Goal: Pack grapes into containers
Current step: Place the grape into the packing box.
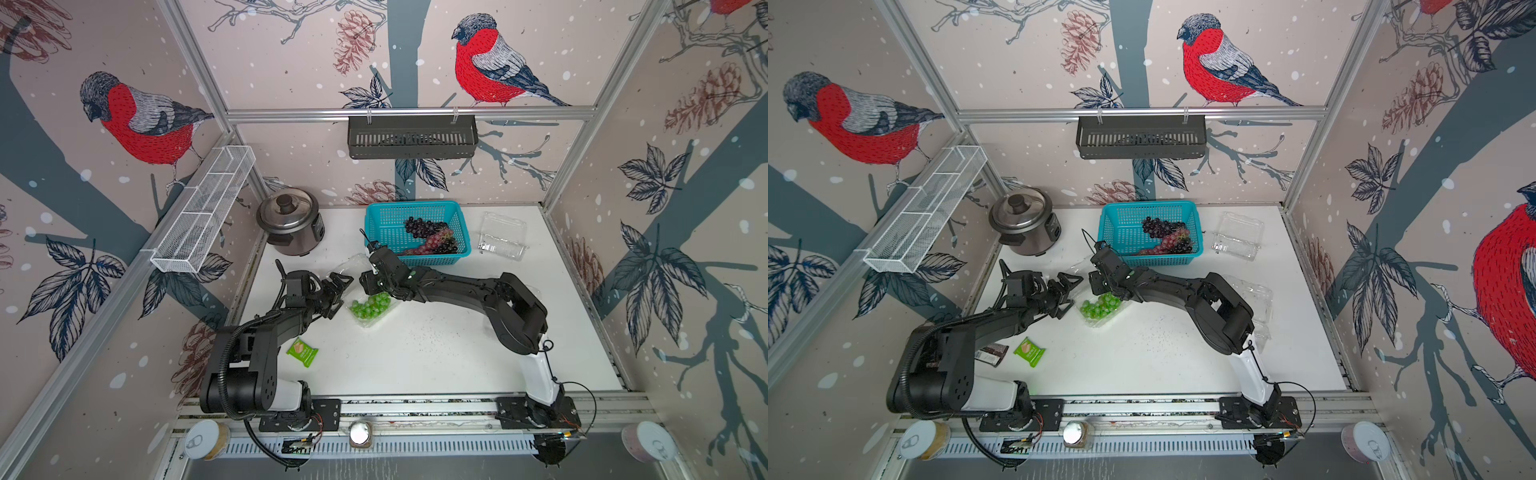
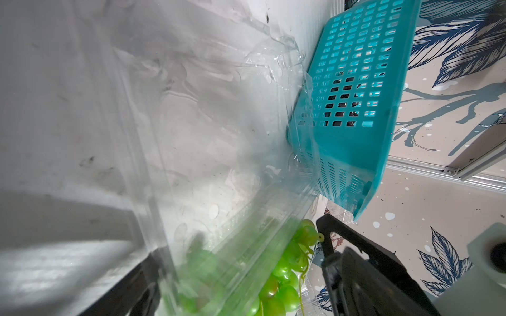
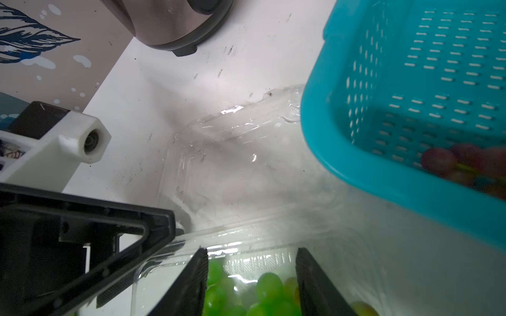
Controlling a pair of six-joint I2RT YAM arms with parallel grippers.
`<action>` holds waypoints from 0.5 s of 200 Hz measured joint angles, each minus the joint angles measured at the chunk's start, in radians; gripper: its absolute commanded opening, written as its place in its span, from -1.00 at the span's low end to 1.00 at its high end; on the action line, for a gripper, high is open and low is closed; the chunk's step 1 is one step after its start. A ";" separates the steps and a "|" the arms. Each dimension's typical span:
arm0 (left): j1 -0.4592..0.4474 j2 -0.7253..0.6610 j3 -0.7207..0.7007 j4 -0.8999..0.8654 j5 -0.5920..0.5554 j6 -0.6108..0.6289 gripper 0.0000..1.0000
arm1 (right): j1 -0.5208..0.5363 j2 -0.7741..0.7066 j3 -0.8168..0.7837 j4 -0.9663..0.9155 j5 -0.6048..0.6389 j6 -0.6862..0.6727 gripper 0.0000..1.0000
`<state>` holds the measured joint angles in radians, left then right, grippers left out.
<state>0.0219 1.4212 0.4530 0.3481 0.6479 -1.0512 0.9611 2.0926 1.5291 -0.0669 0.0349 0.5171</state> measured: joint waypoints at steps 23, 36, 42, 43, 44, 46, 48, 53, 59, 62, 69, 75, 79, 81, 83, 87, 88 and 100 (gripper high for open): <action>0.000 -0.002 0.000 0.008 0.000 0.000 0.96 | -0.001 -0.010 0.000 -0.007 0.000 -0.005 0.24; 0.000 -0.002 0.000 0.008 0.000 0.000 0.96 | -0.003 -0.015 0.000 -0.008 0.000 -0.018 0.30; 0.000 -0.003 0.000 0.008 0.000 0.000 0.96 | -0.005 -0.018 0.000 -0.010 0.000 -0.018 0.33; 0.000 -0.003 0.000 0.008 0.000 0.000 0.96 | -0.006 -0.020 0.000 -0.010 0.000 -0.018 0.33; 0.000 -0.004 0.000 0.008 0.000 0.000 0.96 | -0.006 -0.020 0.000 -0.010 0.000 -0.018 0.33; 0.000 -0.004 0.000 0.008 0.000 0.000 0.96 | -0.006 -0.023 0.000 -0.011 0.000 -0.018 0.35; 0.000 -0.005 0.000 0.008 0.000 0.000 0.96 | -0.006 -0.024 0.000 -0.011 0.000 -0.018 0.36; 0.000 -0.006 0.000 0.007 0.000 0.000 0.96 | -0.007 -0.029 -0.001 -0.011 0.000 -0.018 0.39; -0.001 -0.008 0.000 0.007 0.000 0.000 0.96 | -0.008 -0.037 -0.005 -0.010 0.000 -0.018 0.46; -0.001 -0.009 0.000 0.007 0.000 0.000 0.95 | -0.008 -0.043 -0.010 -0.008 0.000 -0.018 0.47; -0.001 -0.010 0.000 0.007 0.000 0.000 0.96 | -0.009 -0.056 -0.020 -0.007 -0.001 -0.018 0.56; -0.001 -0.011 0.000 0.007 0.000 0.000 0.96 | -0.009 -0.067 -0.030 -0.005 -0.003 -0.018 0.62; -0.001 -0.011 0.000 0.006 0.000 0.000 0.96 | -0.009 -0.075 -0.038 -0.002 -0.004 -0.017 0.67; -0.001 -0.011 0.000 0.006 -0.001 0.000 0.96 | -0.009 -0.078 -0.041 0.000 -0.004 -0.017 0.70; -0.001 -0.011 0.000 0.006 -0.001 0.000 0.96 | -0.009 -0.082 -0.045 0.002 -0.004 -0.017 0.73; -0.001 -0.011 0.000 0.006 -0.001 0.000 0.96 | -0.009 -0.089 -0.054 0.004 -0.006 -0.015 0.77; -0.001 -0.011 0.000 0.006 -0.001 0.000 0.96 | -0.009 -0.090 -0.056 0.006 -0.006 -0.014 0.79; -0.001 -0.011 0.000 0.006 0.000 0.000 0.96 | -0.008 -0.107 -0.084 0.020 -0.013 -0.014 0.93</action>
<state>0.0212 1.4097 0.4530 0.3542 0.6476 -1.0508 0.9527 1.9858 1.4452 -0.0467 0.0223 0.5030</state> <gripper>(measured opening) 0.978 0.908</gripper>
